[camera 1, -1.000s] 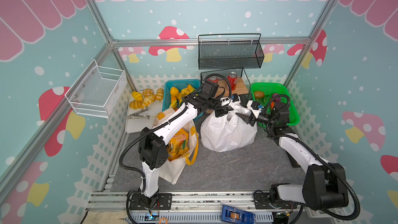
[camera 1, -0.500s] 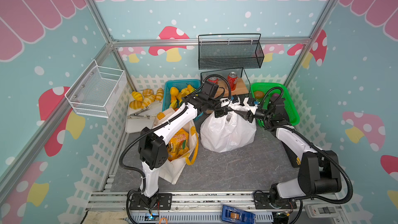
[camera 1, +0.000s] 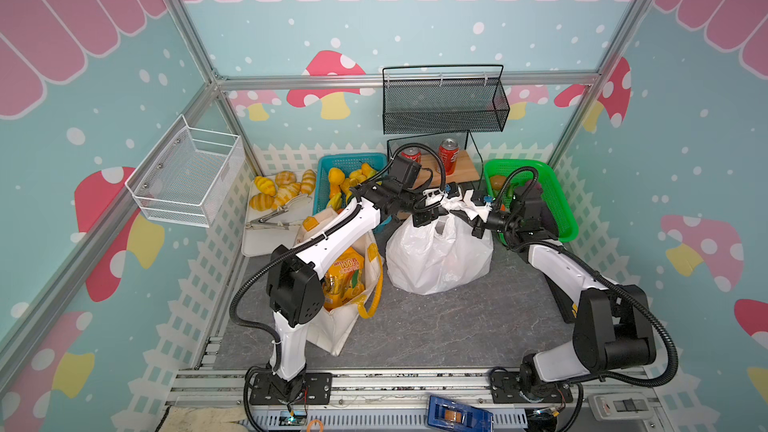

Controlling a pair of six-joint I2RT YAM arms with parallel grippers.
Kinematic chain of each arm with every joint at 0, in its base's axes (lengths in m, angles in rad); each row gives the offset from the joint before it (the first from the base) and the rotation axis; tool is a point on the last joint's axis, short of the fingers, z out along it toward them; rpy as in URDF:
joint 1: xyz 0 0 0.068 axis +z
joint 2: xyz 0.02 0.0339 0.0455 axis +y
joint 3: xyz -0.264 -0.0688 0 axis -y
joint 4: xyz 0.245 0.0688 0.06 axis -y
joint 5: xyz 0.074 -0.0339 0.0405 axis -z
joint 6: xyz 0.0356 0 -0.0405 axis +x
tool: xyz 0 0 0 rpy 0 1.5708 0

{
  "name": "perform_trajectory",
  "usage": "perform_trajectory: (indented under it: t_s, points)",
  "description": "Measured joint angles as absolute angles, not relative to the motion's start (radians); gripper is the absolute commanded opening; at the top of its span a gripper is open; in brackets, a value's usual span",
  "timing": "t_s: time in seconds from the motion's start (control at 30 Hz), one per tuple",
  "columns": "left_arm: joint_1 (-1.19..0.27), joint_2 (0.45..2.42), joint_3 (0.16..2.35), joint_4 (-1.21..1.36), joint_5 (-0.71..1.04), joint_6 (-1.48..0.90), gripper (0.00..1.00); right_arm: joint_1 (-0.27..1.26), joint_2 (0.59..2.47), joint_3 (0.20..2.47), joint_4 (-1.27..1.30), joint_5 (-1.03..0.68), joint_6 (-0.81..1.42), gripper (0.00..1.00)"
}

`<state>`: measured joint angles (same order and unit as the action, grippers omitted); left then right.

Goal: Place the mixed food into the grocery bags and tie them

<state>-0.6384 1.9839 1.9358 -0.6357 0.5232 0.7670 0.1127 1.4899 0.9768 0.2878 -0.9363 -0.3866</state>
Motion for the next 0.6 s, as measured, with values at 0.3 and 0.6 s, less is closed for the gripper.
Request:
perform_trajectory:
  t_s: [0.3, 0.6]
  points:
    - [-0.628, 1.963, 1.918, -0.658, 0.45, 0.72, 0.4, 0.121, 1.446, 0.908, 0.381, -0.872, -0.34, 0.0]
    - [-0.629, 1.958, 1.919, -0.692, 0.414, 0.672, 0.01, 0.146, 1.385, 0.854, 0.432, -0.772, -0.331, 0.0]
